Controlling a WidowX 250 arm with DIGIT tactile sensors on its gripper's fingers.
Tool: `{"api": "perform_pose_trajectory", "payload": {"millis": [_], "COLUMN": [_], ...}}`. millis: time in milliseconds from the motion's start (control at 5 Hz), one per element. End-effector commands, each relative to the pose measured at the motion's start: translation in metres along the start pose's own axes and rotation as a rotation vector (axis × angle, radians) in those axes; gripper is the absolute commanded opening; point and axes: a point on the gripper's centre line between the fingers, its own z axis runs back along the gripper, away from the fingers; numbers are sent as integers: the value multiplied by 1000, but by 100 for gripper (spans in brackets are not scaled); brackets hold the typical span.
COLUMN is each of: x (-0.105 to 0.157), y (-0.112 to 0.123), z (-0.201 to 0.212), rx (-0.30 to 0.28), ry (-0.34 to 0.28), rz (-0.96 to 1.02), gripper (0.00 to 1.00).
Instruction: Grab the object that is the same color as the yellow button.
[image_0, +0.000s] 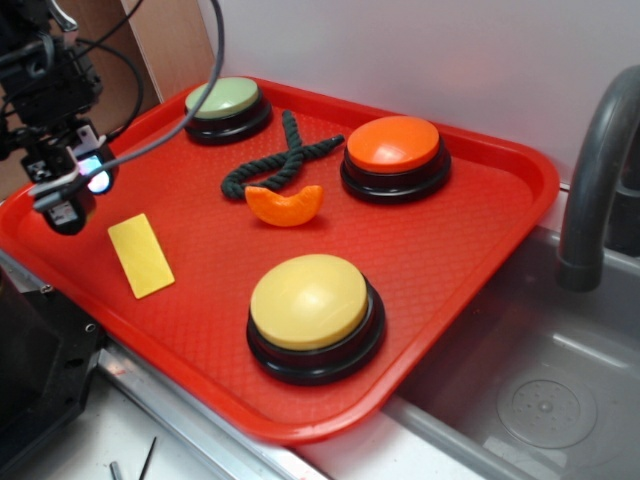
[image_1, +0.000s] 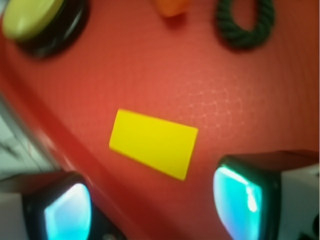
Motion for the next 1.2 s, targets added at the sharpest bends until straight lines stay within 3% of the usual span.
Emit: {"api": "perform_pose_trajectory", "payload": {"millis": [0, 200, 400, 600, 800, 1000], "x": [24, 24, 29, 25, 9, 1], "y": [9, 9, 8, 2, -9, -15], "z": [7, 7, -5, -9, -11, -19], "rx": [97, 97, 164, 199, 253, 384], "ry": [-158, -158, 11, 82, 73, -95], "rz": [196, 196, 480, 750, 1002, 1224], "gripper": [100, 100, 100, 100, 100, 100]}}
